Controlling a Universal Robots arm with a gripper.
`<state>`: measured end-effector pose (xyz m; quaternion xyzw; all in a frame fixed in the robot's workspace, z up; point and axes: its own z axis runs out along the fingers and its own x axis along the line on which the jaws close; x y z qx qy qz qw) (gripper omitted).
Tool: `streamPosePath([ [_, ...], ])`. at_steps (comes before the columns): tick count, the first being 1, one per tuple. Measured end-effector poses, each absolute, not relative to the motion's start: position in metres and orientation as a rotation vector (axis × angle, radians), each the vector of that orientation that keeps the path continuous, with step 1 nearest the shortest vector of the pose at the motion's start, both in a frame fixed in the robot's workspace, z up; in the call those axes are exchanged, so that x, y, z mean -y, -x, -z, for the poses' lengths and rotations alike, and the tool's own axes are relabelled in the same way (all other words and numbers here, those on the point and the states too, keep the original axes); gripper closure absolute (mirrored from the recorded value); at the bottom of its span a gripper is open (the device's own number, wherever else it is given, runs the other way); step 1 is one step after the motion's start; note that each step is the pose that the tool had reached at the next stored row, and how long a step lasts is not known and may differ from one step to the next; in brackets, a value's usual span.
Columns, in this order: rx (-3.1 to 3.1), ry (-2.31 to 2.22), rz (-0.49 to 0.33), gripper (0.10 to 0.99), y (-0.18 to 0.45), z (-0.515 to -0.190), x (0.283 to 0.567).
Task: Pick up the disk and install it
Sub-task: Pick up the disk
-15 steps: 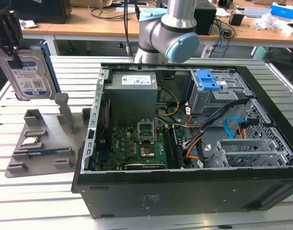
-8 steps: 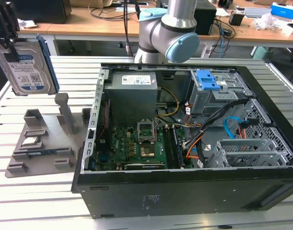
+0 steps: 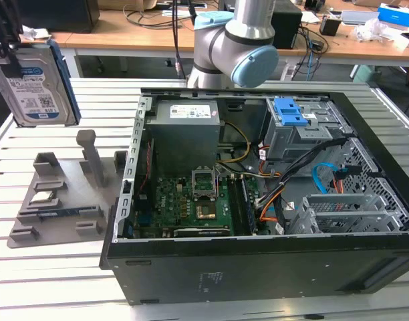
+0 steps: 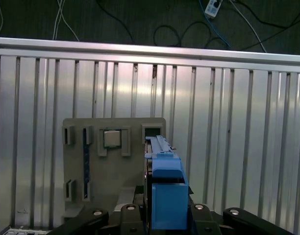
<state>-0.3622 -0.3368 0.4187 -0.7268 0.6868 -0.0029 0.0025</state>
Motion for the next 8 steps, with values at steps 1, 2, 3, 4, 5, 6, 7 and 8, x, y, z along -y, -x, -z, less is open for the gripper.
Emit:
streamPosePath([
  [1,-2.154,2.28,0.009,0.722,0.362,-0.42,0.337],
  [2,-2.154,2.28,0.009,0.722,0.362,-0.422,0.337],
  [3,-2.154,2.28,0.009,0.722,0.362,-0.423,0.337],
  [4,-2.154,2.28,0.009,0.722,0.362,-0.425,0.337],
  [5,-2.154,2.279,0.009,0.722,0.362,-0.427,0.337],
  [6,-2.154,2.279,0.008,0.722,0.362,-0.428,0.337],
  [7,-2.154,2.279,0.008,0.722,0.362,-0.43,0.337],
  [8,-2.154,2.279,0.008,0.722,0.362,-0.432,0.337],
])
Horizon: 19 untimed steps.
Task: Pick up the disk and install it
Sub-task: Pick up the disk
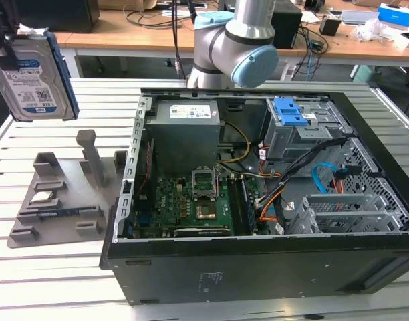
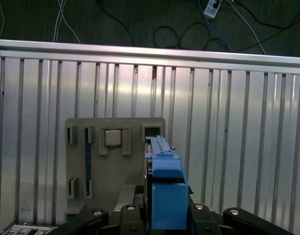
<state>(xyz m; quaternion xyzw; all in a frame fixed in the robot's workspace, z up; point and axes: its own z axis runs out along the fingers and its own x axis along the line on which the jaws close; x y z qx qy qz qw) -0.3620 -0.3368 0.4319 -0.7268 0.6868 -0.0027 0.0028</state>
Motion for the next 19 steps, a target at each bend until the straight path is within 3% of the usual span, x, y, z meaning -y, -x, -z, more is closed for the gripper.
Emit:
streamPosePath([
  [19,-2.153,2.279,0.007,0.722,0.361,-0.471,0.337],
])
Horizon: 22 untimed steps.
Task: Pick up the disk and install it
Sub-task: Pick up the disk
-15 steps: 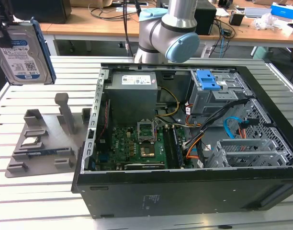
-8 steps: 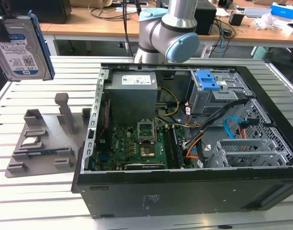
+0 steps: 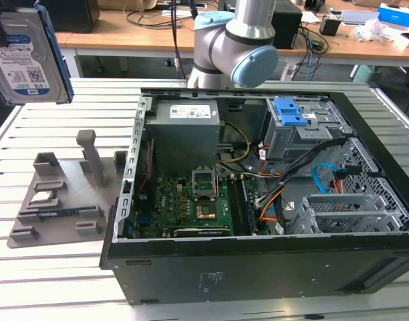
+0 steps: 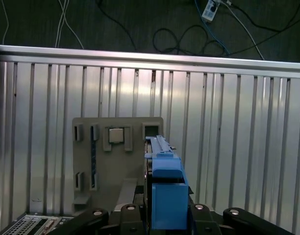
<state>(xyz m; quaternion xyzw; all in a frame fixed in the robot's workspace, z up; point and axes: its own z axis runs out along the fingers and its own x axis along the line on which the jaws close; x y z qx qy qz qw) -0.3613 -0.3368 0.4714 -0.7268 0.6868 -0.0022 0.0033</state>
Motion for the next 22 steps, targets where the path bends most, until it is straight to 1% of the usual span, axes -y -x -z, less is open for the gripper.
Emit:
streamPosePath([
  [22,-2.152,2.278,0.005,0.722,0.361,-0.507,0.337],
])
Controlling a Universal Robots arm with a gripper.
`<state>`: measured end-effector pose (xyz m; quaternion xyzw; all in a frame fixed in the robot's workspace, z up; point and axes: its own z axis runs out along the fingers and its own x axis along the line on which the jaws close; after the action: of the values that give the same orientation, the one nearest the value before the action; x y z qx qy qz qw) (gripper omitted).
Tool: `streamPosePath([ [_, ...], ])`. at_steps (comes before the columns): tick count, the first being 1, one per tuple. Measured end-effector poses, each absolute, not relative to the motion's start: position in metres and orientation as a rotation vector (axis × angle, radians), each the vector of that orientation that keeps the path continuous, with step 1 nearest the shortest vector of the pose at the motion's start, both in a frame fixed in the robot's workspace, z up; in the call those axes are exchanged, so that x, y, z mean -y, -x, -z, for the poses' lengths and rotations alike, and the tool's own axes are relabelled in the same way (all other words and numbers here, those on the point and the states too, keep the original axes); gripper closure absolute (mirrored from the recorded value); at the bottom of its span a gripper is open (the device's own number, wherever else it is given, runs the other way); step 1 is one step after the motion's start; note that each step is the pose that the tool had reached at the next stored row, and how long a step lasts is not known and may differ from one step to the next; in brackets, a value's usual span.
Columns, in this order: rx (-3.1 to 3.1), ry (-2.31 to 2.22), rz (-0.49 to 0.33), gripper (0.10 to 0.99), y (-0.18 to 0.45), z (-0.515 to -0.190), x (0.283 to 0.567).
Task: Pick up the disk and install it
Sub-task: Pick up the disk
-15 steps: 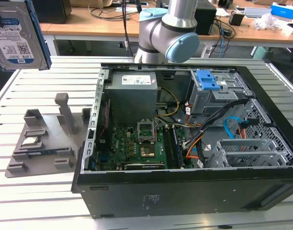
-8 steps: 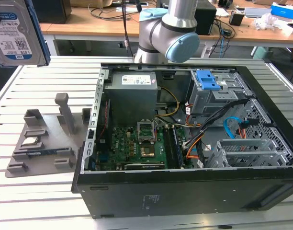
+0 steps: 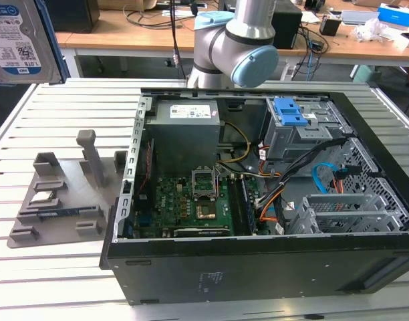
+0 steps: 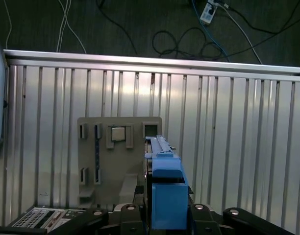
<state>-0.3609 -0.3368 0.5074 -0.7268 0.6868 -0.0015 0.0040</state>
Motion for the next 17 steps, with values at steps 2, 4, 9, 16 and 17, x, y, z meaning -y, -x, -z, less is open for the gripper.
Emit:
streamPosePath([
  [2,-2.152,2.277,0.005,0.722,0.361,-0.51,0.337],
  [4,-2.152,2.277,0.004,0.722,0.361,-0.512,0.337],
  [9,-2.152,2.277,0.003,0.722,0.361,-0.512,0.337],
  [16,-2.152,2.277,0.003,0.722,0.344,-0.512,0.337],
  [17,-2.152,2.277,0.003,0.722,0.341,-0.512,0.337],
])
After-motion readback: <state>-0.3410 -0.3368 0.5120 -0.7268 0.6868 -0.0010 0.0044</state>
